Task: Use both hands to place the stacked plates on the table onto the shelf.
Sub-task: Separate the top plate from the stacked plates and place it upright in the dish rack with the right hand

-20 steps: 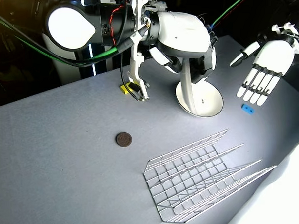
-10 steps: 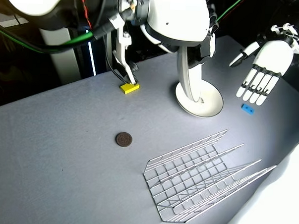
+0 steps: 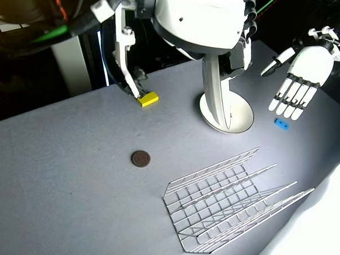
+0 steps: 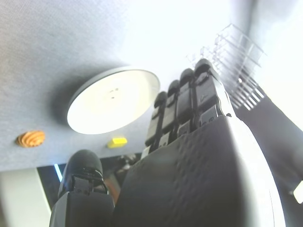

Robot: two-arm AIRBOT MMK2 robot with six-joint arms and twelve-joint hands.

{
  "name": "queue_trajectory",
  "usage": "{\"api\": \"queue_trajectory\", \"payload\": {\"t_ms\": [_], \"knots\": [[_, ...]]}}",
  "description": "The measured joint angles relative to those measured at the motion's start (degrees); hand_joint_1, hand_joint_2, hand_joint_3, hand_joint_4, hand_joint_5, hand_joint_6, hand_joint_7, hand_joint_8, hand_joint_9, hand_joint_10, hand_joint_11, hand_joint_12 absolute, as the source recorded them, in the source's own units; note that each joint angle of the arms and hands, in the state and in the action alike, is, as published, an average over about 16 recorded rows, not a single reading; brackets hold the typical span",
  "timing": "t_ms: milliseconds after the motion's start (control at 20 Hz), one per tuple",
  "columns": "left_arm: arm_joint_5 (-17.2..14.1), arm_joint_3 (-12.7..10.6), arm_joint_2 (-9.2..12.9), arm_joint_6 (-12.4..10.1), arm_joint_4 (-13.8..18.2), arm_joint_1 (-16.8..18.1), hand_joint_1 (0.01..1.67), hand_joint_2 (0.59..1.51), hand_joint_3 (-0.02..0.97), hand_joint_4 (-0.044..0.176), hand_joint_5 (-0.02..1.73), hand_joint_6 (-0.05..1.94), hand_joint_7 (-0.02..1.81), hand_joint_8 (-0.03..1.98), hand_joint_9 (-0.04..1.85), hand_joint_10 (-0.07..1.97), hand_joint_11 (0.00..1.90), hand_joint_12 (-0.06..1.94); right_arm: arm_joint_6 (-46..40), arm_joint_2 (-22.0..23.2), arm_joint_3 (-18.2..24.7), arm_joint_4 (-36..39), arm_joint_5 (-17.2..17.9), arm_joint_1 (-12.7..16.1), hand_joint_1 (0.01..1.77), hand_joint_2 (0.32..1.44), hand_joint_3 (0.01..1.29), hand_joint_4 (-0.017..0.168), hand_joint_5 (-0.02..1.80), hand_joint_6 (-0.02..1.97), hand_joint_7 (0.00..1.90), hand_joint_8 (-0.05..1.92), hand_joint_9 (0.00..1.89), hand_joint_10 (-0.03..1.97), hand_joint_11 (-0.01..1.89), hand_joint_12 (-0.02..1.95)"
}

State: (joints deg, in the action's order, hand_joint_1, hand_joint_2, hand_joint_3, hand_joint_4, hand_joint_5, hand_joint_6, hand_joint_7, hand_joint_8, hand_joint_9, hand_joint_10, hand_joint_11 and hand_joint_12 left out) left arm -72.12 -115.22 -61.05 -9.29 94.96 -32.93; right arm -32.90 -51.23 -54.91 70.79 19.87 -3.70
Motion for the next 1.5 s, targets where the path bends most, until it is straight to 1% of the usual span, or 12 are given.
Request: {"api": "queue_trajectory", "payload": {"t_ms": [200,350,900,1150,1500], "knots": [[0.01,0.0,-0.1,0.01,0.0,0.0,0.02,1.18,0.013,-0.001,0.02,0.01,0.02,-0.01,0.02,0.02,0.02,-0.02,-8.07,0.0,-2.58,4.54,-0.22,0.72,1.35,0.97,0.01,-0.008,1.01,0.77,1.12,0.66,1.07,0.94,0.93,1.08],[0.02,0.0,-0.17,0.01,0.0,0.0,0.02,1.178,0.013,-0.002,0.02,0.01,0.02,-0.01,0.02,0.02,0.02,-0.02,-12.47,-0.12,-4.04,6.51,-1.42,1.04,1.35,0.97,0.01,-0.008,1.02,0.77,1.13,0.66,1.07,0.93,0.94,1.07],[0.04,0.0,-0.28,0.02,0.0,0.01,0.02,1.176,0.013,-0.002,0.02,0.01,0.02,-0.01,0.01,0.02,0.02,-0.02,-21.51,-0.8,-7.12,6.04,-10.47,1.35,1.36,0.98,0.01,-0.008,1.02,0.77,1.14,0.64,1.09,0.9,0.96,1.04],[0.04,0.0,-0.29,0.06,0.0,0.02,0.02,1.176,0.014,-0.001,0.02,0.01,0.02,-0.01,0.01,0.02,0.02,-0.02,-25.67,-1.35,-8.57,5.6,-14.45,1.21,1.36,0.98,0.01,-0.008,1.02,0.77,1.14,0.65,1.09,0.92,0.97,1.05],[0.05,-0.14,-0.41,0.14,0.0,0.02,0.02,1.176,0.014,-0.001,0.02,0.01,0.02,-0.01,0.02,0.02,0.02,-0.02,-30.61,-2.49,-10.98,5.12,-18.41,0.52,1.36,0.98,0.01,-0.009,1.0,0.77,1.14,0.65,1.1,0.95,0.98,1.07]]}}
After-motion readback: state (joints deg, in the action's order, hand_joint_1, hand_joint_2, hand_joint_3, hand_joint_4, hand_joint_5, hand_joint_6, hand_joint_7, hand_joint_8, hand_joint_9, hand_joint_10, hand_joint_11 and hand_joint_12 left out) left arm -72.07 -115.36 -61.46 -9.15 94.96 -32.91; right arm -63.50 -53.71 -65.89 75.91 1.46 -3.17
